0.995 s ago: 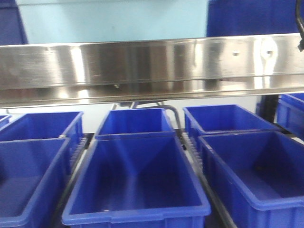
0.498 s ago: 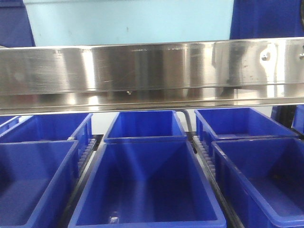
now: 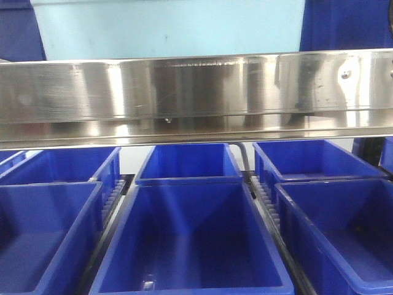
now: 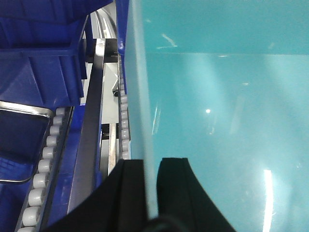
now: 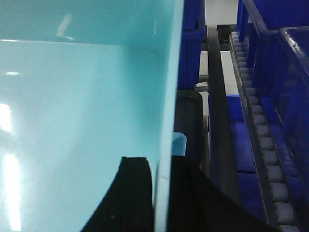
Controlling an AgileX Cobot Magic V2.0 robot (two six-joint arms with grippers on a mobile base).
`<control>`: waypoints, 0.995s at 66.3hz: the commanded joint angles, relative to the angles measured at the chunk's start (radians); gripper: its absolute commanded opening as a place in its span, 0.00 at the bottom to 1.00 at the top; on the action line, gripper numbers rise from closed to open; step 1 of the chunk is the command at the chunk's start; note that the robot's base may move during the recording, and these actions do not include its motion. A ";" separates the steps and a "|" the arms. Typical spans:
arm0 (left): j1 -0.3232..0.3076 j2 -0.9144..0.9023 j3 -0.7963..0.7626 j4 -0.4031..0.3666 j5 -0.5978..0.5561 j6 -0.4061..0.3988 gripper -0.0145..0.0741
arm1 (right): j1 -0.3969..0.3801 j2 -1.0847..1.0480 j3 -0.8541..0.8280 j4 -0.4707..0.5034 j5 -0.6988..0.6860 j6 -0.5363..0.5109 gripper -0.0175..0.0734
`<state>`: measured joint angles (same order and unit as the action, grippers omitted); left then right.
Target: Move two blue bins to right shelf middle
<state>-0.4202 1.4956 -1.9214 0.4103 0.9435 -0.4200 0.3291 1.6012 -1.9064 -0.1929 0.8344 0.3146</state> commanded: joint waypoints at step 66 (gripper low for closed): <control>0.048 0.196 -0.013 -0.008 -0.066 -0.029 0.04 | -0.030 0.091 -0.010 -0.013 -0.031 0.079 0.01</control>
<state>-0.3942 1.6650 -1.9229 0.4128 0.9300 -0.4322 0.2947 1.6849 -1.9084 -0.2138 0.8709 0.3832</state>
